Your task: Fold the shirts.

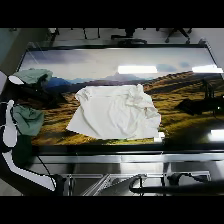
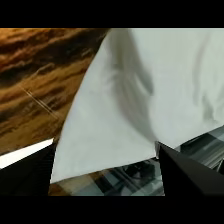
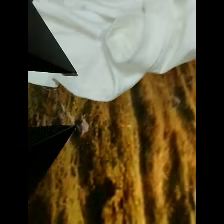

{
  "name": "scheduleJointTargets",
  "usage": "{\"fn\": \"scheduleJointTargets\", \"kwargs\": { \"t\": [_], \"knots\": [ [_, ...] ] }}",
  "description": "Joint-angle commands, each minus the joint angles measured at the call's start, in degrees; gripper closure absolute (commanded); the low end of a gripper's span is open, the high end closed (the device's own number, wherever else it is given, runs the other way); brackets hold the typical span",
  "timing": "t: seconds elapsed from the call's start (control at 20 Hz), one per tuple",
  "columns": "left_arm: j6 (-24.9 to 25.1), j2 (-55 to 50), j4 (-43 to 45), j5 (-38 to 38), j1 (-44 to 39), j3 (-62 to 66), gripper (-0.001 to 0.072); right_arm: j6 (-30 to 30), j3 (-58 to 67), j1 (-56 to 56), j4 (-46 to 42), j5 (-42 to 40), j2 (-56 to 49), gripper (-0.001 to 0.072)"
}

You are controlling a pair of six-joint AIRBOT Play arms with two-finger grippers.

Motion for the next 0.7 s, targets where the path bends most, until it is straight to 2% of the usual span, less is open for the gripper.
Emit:
{"fn": "scheduleJointTargets", "kwargs": {
  "t": [0.0,0.15,0.35,0.5,0.55,0.65],
  "knots": [
    [0.55,0.46,0.68,0.26,2.19,-9.90,0.0005,-0.15,-8.26,-0.96,0.50,-3.50,1.05,0.0339],
    [0.52,0.46,4.42,4.61,2.38,-13.33,0.0005,-1.86,-10.05,-0.66,2.49,-3.80,-0.28,0.0339],
    [1.27,0.44,2.56,10.21,-0.87,-16.28,0.0004,-2.69,-10.19,2.34,2.49,-4.52,-2.36,0.0339],
    [1.64,-0.94,2.47,8.90,-4.76,-15.52,0.0005,-2.69,-10.19,5.86,2.51,-6.36,-4.57,0.0339],
    [1.64,-1.84,2.47,7.19,-6.01,-14.86,0.0038,-2.69,-10.19,7.04,2.51,-7.26,-5.35,0.0339],
    [1.66,-3.21,2.51,3.91,-7.85,-13.42,0.0387,-2.69,-10.19,9.35,2.51,-8.44,-6.73,0.0339]
  ]
}}
